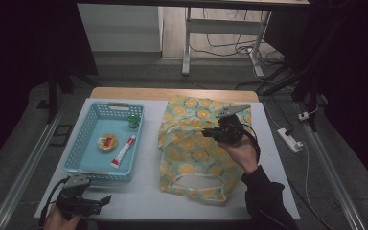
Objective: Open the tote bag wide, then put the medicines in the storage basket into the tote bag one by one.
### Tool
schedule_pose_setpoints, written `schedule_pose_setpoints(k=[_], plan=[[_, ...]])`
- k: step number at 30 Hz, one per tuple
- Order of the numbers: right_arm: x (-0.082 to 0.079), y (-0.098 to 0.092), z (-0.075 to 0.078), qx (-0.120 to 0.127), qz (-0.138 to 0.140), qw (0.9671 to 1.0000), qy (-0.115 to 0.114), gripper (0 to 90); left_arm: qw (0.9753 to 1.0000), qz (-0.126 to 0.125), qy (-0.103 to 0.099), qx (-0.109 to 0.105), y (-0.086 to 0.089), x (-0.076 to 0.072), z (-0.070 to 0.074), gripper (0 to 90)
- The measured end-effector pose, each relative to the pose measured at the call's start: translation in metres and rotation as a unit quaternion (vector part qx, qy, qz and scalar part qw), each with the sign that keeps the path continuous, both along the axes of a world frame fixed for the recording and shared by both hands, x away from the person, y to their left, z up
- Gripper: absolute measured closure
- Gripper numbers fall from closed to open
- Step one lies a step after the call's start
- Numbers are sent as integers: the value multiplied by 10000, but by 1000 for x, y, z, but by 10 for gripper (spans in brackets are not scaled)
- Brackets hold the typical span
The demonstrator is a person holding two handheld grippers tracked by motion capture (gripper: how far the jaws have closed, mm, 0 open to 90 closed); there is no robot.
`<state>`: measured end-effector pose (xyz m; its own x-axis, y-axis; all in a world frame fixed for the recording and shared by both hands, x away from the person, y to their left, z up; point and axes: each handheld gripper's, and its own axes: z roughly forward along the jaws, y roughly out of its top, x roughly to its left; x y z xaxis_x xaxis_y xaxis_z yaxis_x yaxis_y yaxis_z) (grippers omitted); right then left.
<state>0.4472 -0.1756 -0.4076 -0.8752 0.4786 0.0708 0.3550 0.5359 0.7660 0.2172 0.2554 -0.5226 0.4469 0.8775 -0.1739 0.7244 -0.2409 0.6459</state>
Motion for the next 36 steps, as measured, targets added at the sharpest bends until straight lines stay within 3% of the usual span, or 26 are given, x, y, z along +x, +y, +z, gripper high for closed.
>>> schedule_pose_setpoints(k=[12, 21, 36], plan=[[-1, 0, 10, 22, -28, 9997, -238, 900, 10000, 12, -1, -2, 0, 0, 0, 8], [-3, 2, 6, -41, 80, 9994, -329, 900, 9999, 99, -10, -101, 3, 0, 0, 0], [-1, 1, 4, 37, 56, 9995, -321, 900, 9995, 123, -89, -288, 8, -2, 1, 0]])
